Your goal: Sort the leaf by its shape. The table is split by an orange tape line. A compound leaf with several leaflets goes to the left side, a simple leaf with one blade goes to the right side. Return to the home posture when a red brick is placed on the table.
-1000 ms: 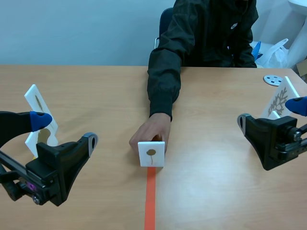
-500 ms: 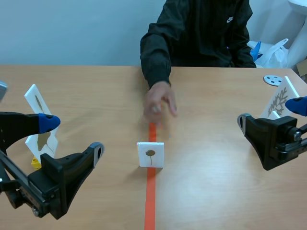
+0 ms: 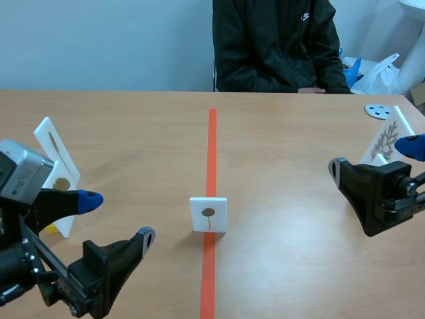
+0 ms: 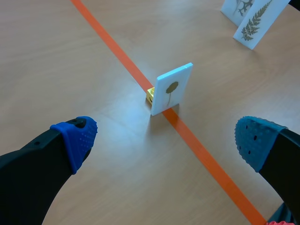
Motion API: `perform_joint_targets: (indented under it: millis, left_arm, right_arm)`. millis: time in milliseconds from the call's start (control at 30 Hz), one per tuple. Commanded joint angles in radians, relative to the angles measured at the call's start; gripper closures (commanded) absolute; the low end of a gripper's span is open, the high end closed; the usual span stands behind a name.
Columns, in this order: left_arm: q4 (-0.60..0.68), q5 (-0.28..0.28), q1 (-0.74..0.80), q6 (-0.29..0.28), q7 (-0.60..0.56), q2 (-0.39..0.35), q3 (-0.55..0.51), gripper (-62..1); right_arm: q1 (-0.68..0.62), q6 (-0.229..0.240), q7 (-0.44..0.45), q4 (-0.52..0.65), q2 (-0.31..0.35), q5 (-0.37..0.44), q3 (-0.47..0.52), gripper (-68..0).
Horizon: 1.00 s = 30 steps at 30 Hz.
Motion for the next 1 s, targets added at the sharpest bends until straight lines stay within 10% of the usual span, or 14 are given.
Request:
perform_joint_targets:
  millis: [0,633,967]
  left_arm:
    - [-0.006,-0.006,-0.029,-0.003,-0.030,0.005,0.018,-62.3]
    - [-0.408,0.277,-0.310,0.005,-0.233,0.094,0.196,-62.3]
    - [-0.610,0.317,-0.438,0.085,-0.300,0.111,0.259,-62.3]
  right_arm:
    - [0.012,0.002,0.011,0.000,0.011,0.010,0.013,-67.9]
    - [0.012,-0.001,0.011,0.000,0.011,0.002,0.013,-67.9]
    - [0.012,-0.005,0.011,0.000,0.008,0.002,0.013,-67.9]
